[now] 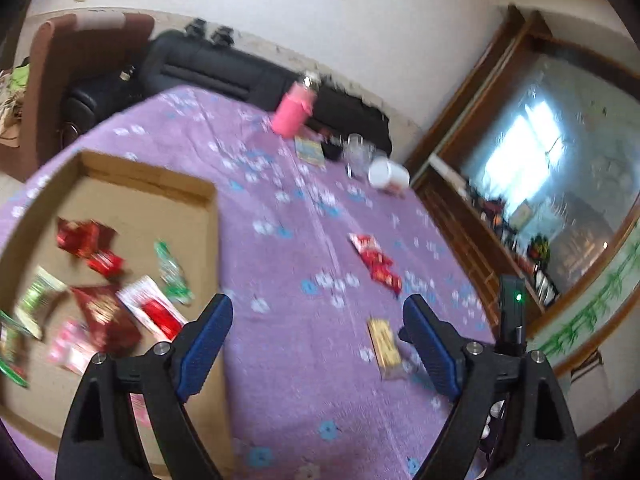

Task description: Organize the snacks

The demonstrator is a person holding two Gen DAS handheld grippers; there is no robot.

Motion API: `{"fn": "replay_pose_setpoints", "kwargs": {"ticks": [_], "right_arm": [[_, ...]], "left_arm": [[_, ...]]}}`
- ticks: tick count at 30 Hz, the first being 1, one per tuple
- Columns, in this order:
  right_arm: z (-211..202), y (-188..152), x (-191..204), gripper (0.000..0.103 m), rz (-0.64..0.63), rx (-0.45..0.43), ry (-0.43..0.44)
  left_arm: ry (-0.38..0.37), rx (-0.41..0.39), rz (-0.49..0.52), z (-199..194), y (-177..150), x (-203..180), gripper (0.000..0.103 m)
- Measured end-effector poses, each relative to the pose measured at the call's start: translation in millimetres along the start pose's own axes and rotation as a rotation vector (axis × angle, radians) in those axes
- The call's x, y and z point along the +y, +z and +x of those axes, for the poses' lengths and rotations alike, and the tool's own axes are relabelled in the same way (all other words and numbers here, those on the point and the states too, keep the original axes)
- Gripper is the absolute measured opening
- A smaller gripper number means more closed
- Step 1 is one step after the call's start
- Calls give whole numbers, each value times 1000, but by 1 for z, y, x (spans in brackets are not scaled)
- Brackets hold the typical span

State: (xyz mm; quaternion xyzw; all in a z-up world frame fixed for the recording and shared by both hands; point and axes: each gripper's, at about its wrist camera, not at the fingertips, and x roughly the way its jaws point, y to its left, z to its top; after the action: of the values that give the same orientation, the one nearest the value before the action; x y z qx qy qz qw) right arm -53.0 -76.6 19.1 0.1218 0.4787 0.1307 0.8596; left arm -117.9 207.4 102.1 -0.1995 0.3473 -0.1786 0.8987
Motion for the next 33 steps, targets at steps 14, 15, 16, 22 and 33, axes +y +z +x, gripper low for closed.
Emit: {"fn": "replay_pose_setpoints", "kwargs": {"ticks": [14, 15, 16, 22, 33], "right_arm": [[19, 82, -48, 49, 81, -144, -91], [27, 87, -54, 44, 94, -133, -87], [36, 91, -59, 35, 111, -112, -82], [60, 76, -32, 35, 108, 15, 121], [19, 31, -14, 42, 18, 37, 164]], "left_arm": [[58, 45, 19, 17, -5, -15, 87], [59, 50, 13, 18, -6, -14, 87], [63, 52, 10, 17, -7, -12, 87], [89, 46, -15, 18, -6, 0, 87], [55, 82, 0, 32, -12, -4, 87]]}}
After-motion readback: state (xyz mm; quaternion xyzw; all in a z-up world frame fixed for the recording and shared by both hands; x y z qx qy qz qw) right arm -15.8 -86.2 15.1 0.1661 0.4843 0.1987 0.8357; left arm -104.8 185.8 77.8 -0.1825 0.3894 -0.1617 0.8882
